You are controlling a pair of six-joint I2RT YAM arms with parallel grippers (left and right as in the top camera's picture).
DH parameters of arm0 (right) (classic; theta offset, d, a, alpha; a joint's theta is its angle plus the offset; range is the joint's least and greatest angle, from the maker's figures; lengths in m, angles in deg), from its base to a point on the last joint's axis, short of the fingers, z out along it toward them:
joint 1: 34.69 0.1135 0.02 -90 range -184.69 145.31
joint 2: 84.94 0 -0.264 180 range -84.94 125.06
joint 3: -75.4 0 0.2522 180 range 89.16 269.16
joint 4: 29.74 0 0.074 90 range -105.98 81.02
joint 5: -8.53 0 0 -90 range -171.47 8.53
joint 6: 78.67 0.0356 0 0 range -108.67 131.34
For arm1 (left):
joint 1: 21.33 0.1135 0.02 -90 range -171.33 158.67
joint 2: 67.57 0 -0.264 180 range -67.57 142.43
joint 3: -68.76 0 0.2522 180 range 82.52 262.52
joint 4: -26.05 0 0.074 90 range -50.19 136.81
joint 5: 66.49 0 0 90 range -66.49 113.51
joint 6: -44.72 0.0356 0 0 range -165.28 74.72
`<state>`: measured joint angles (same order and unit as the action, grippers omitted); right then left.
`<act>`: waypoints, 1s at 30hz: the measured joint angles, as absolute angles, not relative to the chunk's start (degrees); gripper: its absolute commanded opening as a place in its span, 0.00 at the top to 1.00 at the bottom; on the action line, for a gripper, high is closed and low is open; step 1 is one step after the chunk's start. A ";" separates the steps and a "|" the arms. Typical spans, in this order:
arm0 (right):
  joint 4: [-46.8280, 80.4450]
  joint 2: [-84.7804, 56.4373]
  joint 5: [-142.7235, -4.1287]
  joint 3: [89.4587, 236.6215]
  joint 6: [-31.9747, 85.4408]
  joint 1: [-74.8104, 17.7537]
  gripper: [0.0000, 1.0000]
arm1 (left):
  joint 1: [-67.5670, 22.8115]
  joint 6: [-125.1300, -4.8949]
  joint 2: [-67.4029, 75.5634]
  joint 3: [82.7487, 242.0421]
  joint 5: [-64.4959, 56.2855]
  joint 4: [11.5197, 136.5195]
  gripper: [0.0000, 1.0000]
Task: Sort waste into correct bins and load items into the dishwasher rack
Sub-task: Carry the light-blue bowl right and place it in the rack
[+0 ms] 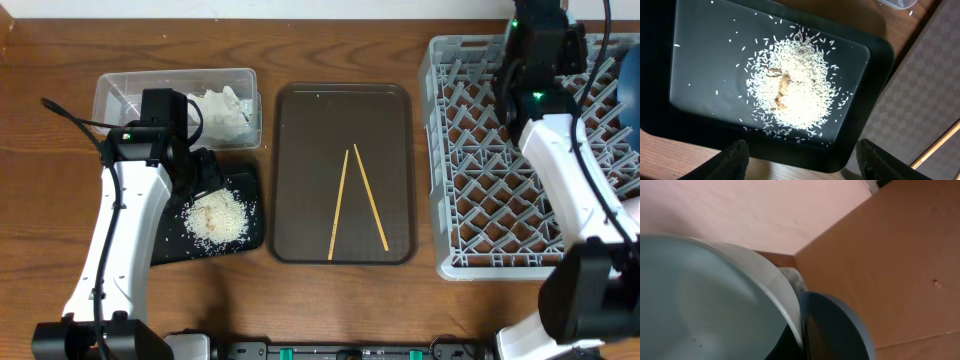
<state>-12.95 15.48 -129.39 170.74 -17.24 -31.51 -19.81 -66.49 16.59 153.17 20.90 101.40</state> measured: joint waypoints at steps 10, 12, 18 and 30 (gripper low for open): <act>-21.10 25.20 -130.86 170.74 -34.23 -37.96 0.99 | -19.81 -66.49 16.62 153.17 20.90 101.40 0.28; -21.56 26.21 -131.31 170.74 -35.38 -38.55 0.99 | -19.81 -66.49 16.62 153.17 20.90 101.37 0.28; -21.65 28.74 -133.19 170.74 -36.83 -39.62 0.99 | -19.81 -66.49 16.59 153.17 20.90 101.37 0.28; -22.37 30.93 -138.29 170.74 -37.18 -39.64 0.99 | -19.81 -66.49 16.59 153.17 20.88 101.40 0.28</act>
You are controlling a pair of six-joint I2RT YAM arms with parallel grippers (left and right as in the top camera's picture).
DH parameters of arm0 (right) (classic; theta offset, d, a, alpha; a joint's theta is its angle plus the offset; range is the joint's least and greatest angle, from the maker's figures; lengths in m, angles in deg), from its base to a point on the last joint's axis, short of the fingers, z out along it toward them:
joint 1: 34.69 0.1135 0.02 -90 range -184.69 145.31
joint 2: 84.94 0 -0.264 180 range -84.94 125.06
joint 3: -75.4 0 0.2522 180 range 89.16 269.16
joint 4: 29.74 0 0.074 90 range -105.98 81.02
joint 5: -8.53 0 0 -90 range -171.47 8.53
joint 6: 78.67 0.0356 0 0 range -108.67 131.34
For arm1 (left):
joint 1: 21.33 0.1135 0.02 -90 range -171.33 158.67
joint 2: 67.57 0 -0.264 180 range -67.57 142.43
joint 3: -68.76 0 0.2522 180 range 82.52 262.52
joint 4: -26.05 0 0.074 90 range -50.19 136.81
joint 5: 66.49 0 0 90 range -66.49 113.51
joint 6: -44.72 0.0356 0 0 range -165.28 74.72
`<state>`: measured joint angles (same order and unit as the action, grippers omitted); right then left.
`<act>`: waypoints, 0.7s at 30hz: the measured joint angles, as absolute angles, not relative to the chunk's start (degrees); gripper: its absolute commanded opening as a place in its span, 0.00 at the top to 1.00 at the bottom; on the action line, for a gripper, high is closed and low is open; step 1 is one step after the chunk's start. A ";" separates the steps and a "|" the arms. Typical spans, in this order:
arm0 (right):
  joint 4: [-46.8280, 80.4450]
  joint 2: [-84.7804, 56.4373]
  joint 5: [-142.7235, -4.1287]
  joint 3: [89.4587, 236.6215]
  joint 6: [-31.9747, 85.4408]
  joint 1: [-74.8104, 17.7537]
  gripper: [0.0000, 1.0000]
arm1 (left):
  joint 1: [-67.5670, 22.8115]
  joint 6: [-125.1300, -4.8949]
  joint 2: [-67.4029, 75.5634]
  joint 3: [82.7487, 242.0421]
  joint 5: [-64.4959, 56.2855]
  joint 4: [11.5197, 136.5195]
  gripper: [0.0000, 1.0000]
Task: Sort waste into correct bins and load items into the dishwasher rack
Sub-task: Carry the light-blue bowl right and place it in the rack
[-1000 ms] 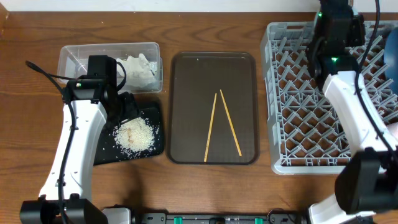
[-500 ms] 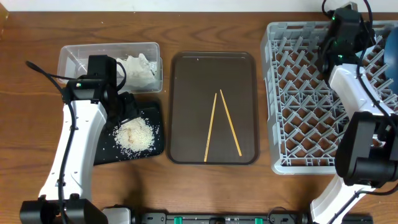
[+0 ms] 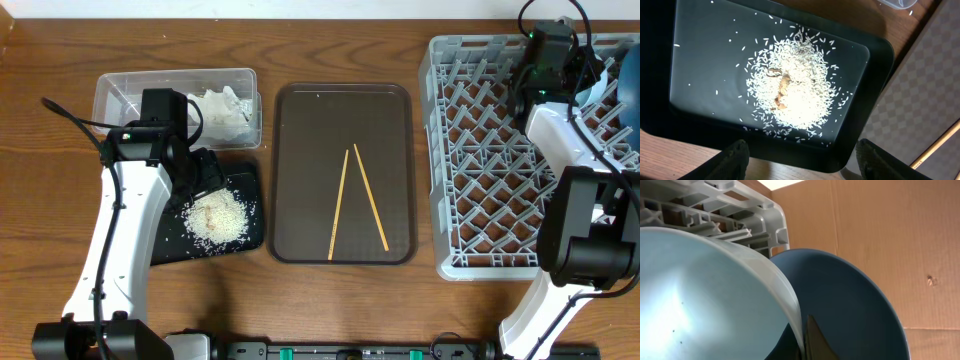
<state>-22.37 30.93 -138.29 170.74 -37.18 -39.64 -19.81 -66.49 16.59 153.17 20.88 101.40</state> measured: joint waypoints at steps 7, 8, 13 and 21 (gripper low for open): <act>-25.28 31.30 -140.58 170.74 -37.09 -39.49 0.99 | -19.81 -66.49 16.62 153.17 20.88 101.40 0.28; -25.30 31.45 -140.84 170.74 -37.07 -39.42 0.99 | -19.81 -66.49 16.62 153.17 20.88 101.40 0.28; -25.30 32.00 -141.59 170.74 -36.24 -38.81 0.99 | -19.81 -66.49 16.62 153.17 20.88 101.40 0.28; -25.26 32.33 -143.01 170.74 -33.96 -36.95 0.93 | -19.81 -66.49 16.62 153.17 20.88 101.40 0.28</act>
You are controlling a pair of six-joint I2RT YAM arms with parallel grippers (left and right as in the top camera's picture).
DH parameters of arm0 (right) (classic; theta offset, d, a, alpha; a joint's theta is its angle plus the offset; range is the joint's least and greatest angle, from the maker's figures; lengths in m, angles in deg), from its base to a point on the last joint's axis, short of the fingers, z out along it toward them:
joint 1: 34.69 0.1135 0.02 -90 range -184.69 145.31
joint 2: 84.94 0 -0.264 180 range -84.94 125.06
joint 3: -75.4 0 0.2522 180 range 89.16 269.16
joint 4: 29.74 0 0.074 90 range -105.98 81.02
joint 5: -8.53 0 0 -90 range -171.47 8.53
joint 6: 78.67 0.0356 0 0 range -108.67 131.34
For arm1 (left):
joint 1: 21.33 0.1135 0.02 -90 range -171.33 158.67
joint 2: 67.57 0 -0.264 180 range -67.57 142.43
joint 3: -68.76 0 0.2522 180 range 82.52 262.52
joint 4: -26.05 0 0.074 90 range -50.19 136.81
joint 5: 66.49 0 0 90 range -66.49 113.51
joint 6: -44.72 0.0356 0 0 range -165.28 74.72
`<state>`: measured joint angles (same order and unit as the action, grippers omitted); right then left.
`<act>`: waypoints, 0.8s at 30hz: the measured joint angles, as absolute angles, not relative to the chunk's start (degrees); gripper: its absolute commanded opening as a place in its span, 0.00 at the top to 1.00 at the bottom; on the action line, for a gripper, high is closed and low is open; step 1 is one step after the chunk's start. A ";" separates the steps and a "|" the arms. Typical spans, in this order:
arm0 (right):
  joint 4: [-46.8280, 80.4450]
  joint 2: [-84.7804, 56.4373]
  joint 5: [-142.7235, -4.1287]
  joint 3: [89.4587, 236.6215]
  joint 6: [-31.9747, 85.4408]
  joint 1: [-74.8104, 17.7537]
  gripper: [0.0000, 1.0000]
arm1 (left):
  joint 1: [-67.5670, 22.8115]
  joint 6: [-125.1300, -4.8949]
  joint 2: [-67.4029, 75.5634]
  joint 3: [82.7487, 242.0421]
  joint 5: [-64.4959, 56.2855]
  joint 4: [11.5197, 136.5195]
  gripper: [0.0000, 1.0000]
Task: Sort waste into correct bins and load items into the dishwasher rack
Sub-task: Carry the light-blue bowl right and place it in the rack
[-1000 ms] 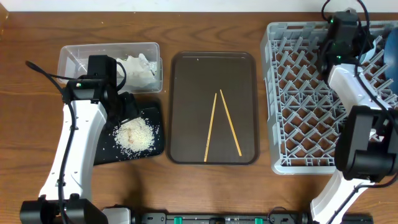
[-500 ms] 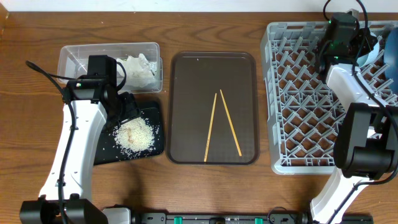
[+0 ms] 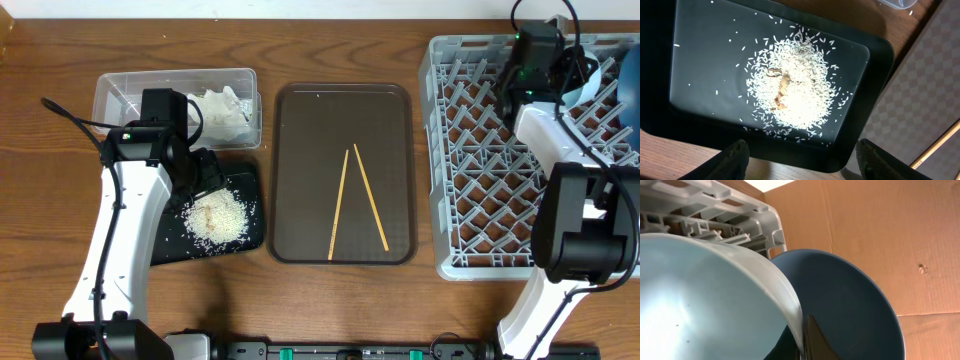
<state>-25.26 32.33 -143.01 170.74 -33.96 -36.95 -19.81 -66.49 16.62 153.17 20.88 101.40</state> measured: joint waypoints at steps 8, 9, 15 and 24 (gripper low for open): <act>-17.28 32.57 -142.66 170.74 -28.78 -33.48 0.72 | -19.81 -66.49 16.59 153.17 20.88 101.42 0.28; -15.38 32.66 -142.53 170.77 -27.93 -33.02 0.70 | -19.81 -66.51 16.59 153.17 20.88 101.40 0.28; -7.38 33.14 -142.26 170.72 -23.78 -30.88 0.55 | -19.81 -66.49 16.59 153.17 20.88 101.42 0.28; -7.33 31.89 -141.52 170.68 -20.63 -30.70 0.45 | -19.81 -66.49 16.62 153.17 20.88 101.50 0.28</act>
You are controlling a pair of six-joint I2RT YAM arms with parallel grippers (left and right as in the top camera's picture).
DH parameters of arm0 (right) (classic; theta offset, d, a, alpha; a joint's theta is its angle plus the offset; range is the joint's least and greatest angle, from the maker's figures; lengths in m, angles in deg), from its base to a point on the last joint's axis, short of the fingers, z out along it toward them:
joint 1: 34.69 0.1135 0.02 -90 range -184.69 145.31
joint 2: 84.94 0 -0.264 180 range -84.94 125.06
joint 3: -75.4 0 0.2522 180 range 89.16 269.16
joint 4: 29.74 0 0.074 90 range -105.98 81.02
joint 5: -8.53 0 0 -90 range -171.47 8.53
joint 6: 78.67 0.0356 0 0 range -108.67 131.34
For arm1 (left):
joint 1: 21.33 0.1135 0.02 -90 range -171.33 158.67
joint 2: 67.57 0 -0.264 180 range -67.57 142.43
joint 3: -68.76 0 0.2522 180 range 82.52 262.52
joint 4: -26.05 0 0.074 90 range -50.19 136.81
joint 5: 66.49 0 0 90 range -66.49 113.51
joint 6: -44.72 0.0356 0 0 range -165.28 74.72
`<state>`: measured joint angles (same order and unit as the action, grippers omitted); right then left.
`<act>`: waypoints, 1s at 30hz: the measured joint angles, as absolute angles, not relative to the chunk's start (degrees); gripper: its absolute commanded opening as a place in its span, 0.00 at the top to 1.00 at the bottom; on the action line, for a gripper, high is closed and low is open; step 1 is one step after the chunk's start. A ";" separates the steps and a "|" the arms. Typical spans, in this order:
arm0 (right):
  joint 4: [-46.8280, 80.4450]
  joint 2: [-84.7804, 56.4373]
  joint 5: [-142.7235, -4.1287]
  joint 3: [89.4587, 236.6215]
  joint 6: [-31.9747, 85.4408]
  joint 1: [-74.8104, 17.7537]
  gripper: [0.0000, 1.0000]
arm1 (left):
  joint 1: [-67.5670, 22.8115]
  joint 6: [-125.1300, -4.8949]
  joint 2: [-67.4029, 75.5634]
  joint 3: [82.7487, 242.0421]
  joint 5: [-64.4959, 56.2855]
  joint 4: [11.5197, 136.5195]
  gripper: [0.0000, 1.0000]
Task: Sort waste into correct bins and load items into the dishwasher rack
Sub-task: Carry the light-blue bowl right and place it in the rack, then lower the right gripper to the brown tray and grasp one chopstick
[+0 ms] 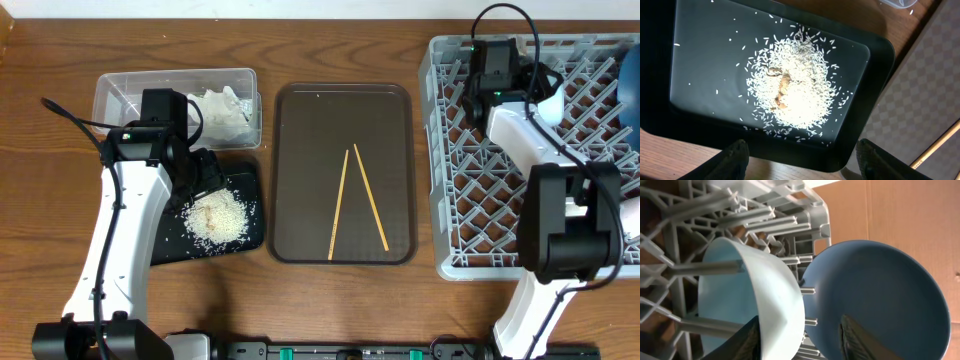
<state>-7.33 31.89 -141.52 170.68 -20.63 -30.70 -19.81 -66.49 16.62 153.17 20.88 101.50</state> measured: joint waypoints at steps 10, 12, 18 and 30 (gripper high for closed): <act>8.58 11.06 -108.43 170.83 -10.23 -30.22 0.43 | -19.81 -66.51 16.59 153.17 20.90 101.53 0.28; 11.55 9.77 -101.65 171.03 -7.49 -30.07 0.45 | -19.81 -66.49 16.59 153.17 20.86 101.55 0.28; 22.04 10.17 -82.40 170.96 3.26 -26.22 0.41 | -19.81 -66.49 16.59 153.17 20.86 101.55 0.28; 31.14 13.44 -69.28 167.84 8.77 -10.64 0.43 | -19.81 -66.49 16.59 153.17 20.88 101.53 0.28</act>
